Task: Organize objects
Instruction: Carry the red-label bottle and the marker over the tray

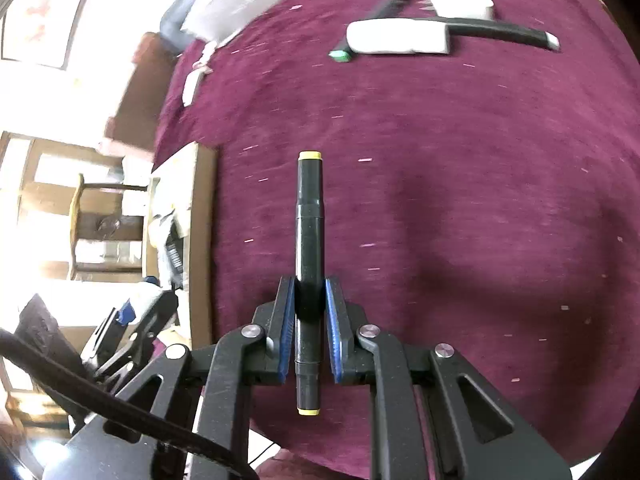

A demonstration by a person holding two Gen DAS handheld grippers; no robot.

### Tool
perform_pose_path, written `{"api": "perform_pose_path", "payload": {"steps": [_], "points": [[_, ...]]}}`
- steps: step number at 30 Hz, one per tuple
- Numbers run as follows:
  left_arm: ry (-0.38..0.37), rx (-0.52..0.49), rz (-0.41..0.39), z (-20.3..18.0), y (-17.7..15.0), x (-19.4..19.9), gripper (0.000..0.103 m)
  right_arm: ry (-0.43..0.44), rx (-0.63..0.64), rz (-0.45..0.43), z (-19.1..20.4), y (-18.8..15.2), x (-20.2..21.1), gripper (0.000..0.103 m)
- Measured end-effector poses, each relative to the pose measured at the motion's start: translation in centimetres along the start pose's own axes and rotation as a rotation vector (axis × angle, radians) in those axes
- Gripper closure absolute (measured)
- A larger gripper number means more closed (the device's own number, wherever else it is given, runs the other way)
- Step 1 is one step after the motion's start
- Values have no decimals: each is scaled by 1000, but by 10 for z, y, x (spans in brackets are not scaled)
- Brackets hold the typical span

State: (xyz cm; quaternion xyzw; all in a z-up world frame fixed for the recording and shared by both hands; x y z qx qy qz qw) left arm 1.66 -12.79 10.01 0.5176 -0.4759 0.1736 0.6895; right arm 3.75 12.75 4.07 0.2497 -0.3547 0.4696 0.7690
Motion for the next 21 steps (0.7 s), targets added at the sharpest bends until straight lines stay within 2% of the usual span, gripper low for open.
{"api": "perform_pose_path", "payload": {"steps": [13,21], "points": [[111,122,8,103,-38,27,53,50,190,84,115,-21,-51,90],[144,181,69,173,-60,14,53,89,226,157,163,-30,-94,90]]}}
Point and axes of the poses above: each gripper's, at about its wrist camera, not at the fingertips, and x roughly against the way its jaws point, z to its left, y to its top, the point moved 1 cm from there along -x, roughly the way its jaws point, and after that the axes turned 6 degrees about -x, right-handed, at the moved point
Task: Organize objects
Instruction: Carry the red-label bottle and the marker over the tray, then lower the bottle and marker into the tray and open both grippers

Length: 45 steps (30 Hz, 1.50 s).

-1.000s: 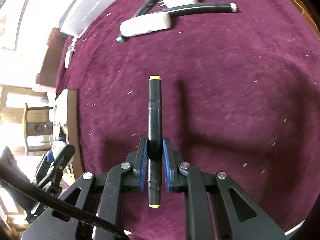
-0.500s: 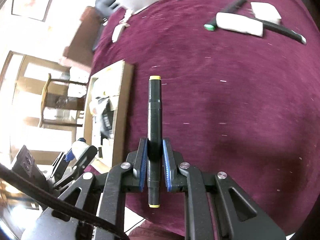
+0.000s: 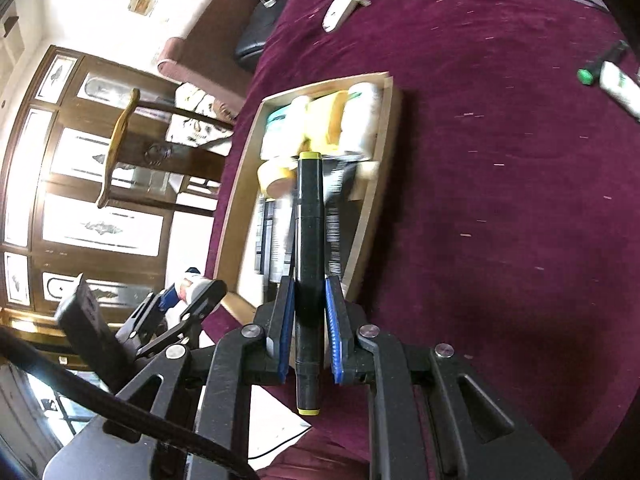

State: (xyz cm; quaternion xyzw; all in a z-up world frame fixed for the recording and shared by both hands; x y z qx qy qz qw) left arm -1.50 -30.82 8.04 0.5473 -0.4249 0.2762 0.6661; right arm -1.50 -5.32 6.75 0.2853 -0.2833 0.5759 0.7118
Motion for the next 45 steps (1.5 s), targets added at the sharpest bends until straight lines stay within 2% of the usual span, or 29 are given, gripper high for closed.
{"api": "perform_pose_path", "payload": {"steps": [3,12,16,24,28,33,40,42,45], "points": [[3,0,22,17,-1,-11,53,6,10,21,13,2,-18,90],[-30,-35,66,36,-1,-39,53,2,2,101,36,10,-71,90],[-49,-43,85,42,1,-52,53,-20,-1,137,41,13,-96,90],[-72,-76,66,47,10,-56,53,-85,-2,185,42,16,-134,90],[-104,-107,56,44,13,-57,53,-113,2,195,45,17,-145,90],[-101,-192,54,37,17,-60,53,-137,5,197,45,19,-149,90],[-152,-181,39,43,23,-59,53,-144,12,197,48,19,-151,90],[-165,-206,31,43,24,-59,53,-143,11,200,47,20,-151,90],[-179,-304,8,36,25,-55,53,-144,14,202,47,19,-150,90]]}}
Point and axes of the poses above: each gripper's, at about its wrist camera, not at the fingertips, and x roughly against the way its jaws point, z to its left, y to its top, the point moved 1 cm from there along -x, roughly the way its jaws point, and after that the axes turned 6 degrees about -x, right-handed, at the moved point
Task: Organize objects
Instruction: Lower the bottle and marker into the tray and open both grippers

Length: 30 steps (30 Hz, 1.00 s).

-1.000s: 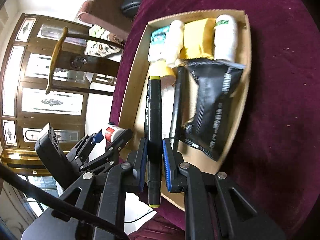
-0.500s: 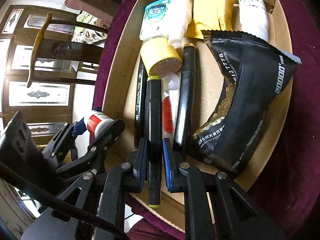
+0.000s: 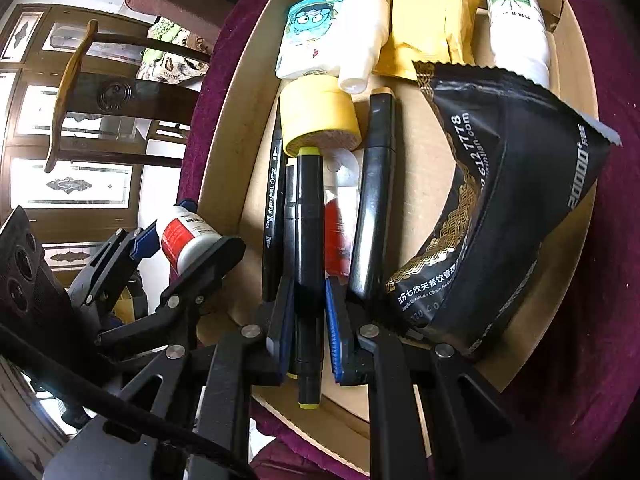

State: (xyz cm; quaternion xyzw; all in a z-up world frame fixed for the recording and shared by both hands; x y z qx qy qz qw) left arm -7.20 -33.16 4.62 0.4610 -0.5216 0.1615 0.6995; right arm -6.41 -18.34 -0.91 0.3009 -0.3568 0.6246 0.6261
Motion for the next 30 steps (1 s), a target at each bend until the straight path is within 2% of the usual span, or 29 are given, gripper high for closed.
{"api": "perform_pose_path", "payload": {"steps": [4,6,11,17,25,30], "points": [[20,-138,4,-11,5,-1,53,-13,27,2,3,-1,1,89],[51,-201,12,-16,8,-3,53,-25,45,-1,5,-2,2,86],[90,-356,49,-22,13,-12,53,-1,81,-48,9,-6,24,68],[136,-598,132,-40,2,-20,53,18,46,-100,-10,-11,48,64],[183,-675,211,-37,-11,-29,51,55,-28,-111,-30,-15,60,64],[160,-671,247,-35,-13,-28,49,74,-39,-129,-35,-14,70,64]]}}
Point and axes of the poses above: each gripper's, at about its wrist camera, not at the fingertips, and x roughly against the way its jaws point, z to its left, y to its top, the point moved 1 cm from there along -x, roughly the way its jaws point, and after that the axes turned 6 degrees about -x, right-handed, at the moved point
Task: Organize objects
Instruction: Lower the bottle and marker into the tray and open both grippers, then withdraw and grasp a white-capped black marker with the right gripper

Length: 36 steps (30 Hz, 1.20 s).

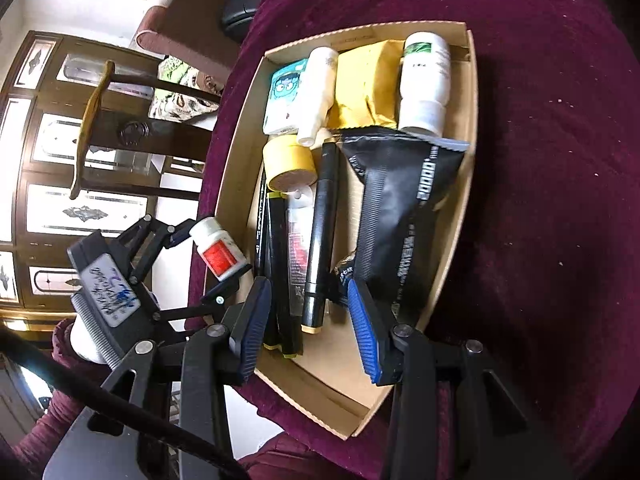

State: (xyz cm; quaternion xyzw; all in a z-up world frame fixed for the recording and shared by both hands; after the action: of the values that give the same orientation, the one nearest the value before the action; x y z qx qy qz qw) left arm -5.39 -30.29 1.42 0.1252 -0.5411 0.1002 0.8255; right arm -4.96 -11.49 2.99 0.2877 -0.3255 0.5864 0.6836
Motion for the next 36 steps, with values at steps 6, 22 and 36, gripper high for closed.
{"api": "perform_pose_path", "payload": {"steps": [6,22,36], "points": [[-39,61,-21,14,-5,22,40,2,-35,-25,-19,-6,16,63],[-476,538,-345,20,87,94,40,35,-198,-172,-138,-30,111,63],[-634,788,-352,-84,220,94,40,-406,-120,-467,-289,49,243,63]]}}
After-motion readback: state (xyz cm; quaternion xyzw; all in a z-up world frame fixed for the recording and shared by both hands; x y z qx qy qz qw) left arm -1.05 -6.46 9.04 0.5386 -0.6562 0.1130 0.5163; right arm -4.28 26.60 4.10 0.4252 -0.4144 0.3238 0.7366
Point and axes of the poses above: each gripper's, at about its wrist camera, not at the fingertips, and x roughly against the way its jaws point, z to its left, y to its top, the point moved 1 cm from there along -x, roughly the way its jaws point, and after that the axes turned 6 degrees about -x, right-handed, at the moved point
